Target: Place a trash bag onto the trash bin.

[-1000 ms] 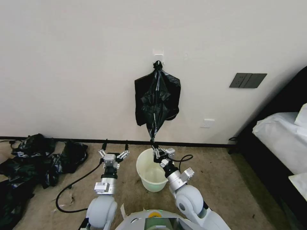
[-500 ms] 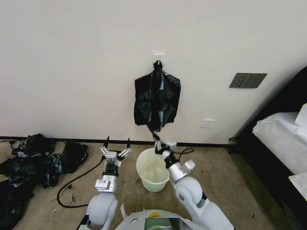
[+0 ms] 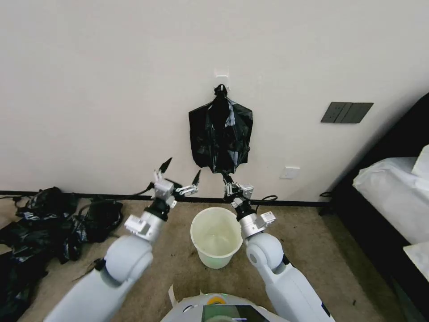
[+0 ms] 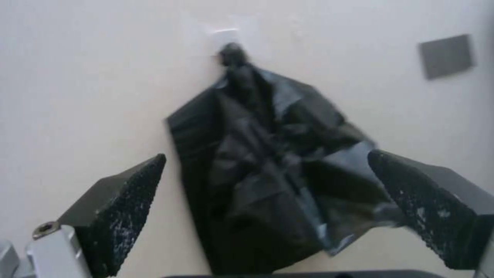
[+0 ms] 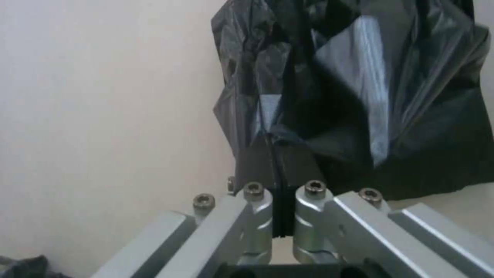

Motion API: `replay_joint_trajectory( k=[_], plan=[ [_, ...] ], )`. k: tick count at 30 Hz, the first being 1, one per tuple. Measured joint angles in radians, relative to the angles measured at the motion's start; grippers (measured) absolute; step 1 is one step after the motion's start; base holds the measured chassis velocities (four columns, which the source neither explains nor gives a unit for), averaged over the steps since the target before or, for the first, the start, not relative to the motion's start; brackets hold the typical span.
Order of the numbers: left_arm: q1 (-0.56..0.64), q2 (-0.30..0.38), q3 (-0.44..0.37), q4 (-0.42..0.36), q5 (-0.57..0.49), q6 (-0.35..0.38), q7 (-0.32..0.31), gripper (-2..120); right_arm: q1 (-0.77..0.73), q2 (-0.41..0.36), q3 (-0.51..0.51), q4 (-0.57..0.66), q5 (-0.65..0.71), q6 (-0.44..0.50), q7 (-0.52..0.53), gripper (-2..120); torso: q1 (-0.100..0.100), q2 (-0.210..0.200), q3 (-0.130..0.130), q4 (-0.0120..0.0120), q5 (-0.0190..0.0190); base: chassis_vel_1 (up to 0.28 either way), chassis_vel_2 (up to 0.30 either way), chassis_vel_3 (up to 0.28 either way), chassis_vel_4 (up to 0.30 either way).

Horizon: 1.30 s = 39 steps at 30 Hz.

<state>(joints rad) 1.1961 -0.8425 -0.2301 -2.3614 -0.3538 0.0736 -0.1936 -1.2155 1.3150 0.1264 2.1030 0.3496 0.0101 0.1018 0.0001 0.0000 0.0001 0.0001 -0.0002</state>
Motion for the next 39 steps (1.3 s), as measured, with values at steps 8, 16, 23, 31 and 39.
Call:
replay_joint_trajectory(
  k=[8, 16, 23, 31, 39],
  plan=[
    [-0.421, 0.112, 0.263, 0.060, -0.142, 0.170, -0.081, 100, 0.009, 0.004, 0.002, -0.015, -0.036, 0.011, -0.004, 0, 0.000, 0.000, 0.000, -0.0005, 0.0003, 0.000, 0.000, 0.000, 0.000],
    [-0.784, 0.114, 0.543, 0.149, -0.160, 0.320, -0.144, 100, 0.008, 0.004, 0.011, -0.023, -0.037, 0.018, -0.007, 0, 0.000, 0.000, 0.000, -0.0002, 0.0003, 0.000, 0.000, 0.000, 0.000],
    [-0.907, 0.060, 0.660, 0.215, -0.111, 0.457, -0.181, 100, 0.008, 0.003, 0.013, -0.027, -0.036, 0.020, -0.009, 0, 0.000, 0.000, 0.000, 0.0000, 0.0003, 0.000, 0.000, 0.000, 0.000],
    [-0.973, -0.018, 0.723, 0.301, -0.107, 0.538, -0.245, 100, 0.006, -0.006, 0.015, -0.021, -0.032, 0.020, -0.009, 0, 0.000, 0.000, 0.000, -0.0001, 0.0003, 0.000, 0.000, 0.000, 0.000],
    [-0.985, -0.064, 0.752, 0.349, -0.105, 0.565, -0.287, 100, 0.006, -0.007, 0.015, -0.013, -0.024, 0.019, -0.009, 0, 0.000, 0.000, 0.000, -0.0001, 0.0003, 0.000, 0.000, 0.000, 0.000]
  ],
)
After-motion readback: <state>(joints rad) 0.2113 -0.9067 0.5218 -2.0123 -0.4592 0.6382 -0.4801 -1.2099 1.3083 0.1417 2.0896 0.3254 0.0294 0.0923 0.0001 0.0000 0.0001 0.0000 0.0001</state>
